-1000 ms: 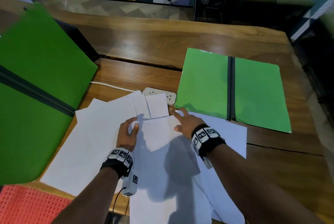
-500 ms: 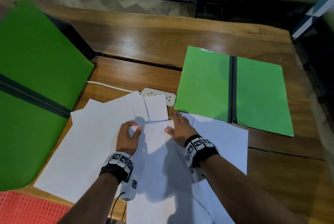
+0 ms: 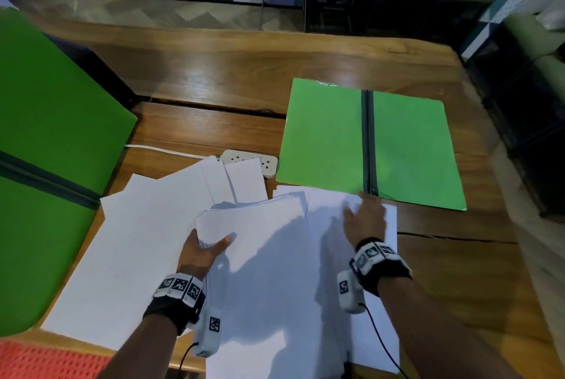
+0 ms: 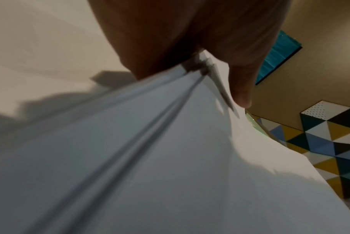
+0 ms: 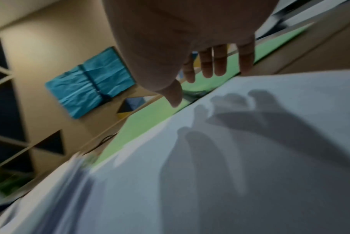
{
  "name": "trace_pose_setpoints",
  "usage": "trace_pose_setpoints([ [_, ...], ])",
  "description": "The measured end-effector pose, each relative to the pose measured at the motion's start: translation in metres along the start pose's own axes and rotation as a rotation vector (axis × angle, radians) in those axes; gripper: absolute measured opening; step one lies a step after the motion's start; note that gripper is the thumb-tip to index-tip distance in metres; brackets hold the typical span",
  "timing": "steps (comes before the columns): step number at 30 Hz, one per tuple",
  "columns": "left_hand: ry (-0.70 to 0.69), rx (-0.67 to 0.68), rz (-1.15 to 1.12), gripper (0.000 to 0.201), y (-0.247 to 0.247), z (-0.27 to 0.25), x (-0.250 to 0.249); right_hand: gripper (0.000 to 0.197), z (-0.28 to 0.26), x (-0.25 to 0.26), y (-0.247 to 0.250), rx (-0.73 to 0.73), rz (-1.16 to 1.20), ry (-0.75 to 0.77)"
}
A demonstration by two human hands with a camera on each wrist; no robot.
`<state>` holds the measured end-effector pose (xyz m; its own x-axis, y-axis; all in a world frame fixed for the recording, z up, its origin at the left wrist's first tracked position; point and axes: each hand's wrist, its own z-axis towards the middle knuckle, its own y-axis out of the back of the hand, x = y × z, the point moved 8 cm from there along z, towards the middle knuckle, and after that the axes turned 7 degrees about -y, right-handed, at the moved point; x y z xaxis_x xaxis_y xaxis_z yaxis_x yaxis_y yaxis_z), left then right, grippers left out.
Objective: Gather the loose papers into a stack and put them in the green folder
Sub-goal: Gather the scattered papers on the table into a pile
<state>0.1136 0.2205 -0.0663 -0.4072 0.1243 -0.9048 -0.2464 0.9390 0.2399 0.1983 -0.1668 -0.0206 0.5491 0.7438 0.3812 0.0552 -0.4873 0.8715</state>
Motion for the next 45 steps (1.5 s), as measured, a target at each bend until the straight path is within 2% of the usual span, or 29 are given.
trace_pose_setpoints([
  [3, -0.025, 0.018, -0.021, 0.062, -0.001, -0.008, -0.007, 0.073, -0.006, -0.077, 0.021, -0.038, -0.068, -0.318],
  [6, 0.005, 0.033, -0.082, 0.057, -0.001, -0.016, -0.001, 0.091, -0.024, -0.125, 0.004, 0.086, -0.064, -0.471],
  [9, 0.001, 0.040, -0.097, 0.058, -0.005, -0.027, 0.003, 0.087, -0.033, -0.123, -0.008, 0.137, -0.020, -0.358],
  [14, -0.158, 0.058, 0.046, 0.050, -0.016, -0.036, -0.014, 0.075, -0.042, -0.095, -0.007, 0.152, -0.129, -0.171],
  [16, -0.189, 0.041, 0.065, 0.044, -0.012, -0.036, -0.014, 0.078, -0.047, -0.086, -0.008, 0.154, -0.156, -0.125],
  [21, -0.092, -0.036, -0.015, 0.044, 0.007, -0.044, 0.006, 0.093, -0.050, -0.069, -0.015, 0.198, -0.093, 0.006],
  [22, -0.068, -0.044, -0.015, 0.042, 0.009, -0.045, 0.012, 0.093, -0.050, -0.069, -0.015, 0.193, -0.109, -0.004],
  [27, -0.064, -0.048, 0.035, 0.045, 0.012, -0.045, 0.024, 0.085, -0.059, -0.070, -0.012, 0.185, -0.118, -0.261],
  [31, -0.108, -0.052, 0.079, 0.035, 0.009, -0.048, 0.013, 0.088, -0.056, -0.066, -0.013, 0.220, -0.186, -0.294],
  [35, -0.096, -0.060, 0.120, 0.045, 0.010, -0.047, 0.016, 0.089, -0.057, -0.067, -0.012, 0.240, -0.102, -0.388],
  [38, -0.091, -0.073, 0.127, 0.047, 0.011, -0.046, 0.018, 0.082, -0.059, -0.059, -0.013, 0.268, -0.048, -0.340],
  [42, -0.086, -0.074, 0.128, 0.041, 0.010, -0.047, 0.018, 0.050, -0.064, -0.050, -0.012, 0.241, -0.013, -0.185],
  [45, -0.086, -0.085, 0.122, 0.043, 0.010, -0.050, 0.015, 0.038, -0.071, -0.046, -0.006, 0.226, 0.032, -0.067],
])
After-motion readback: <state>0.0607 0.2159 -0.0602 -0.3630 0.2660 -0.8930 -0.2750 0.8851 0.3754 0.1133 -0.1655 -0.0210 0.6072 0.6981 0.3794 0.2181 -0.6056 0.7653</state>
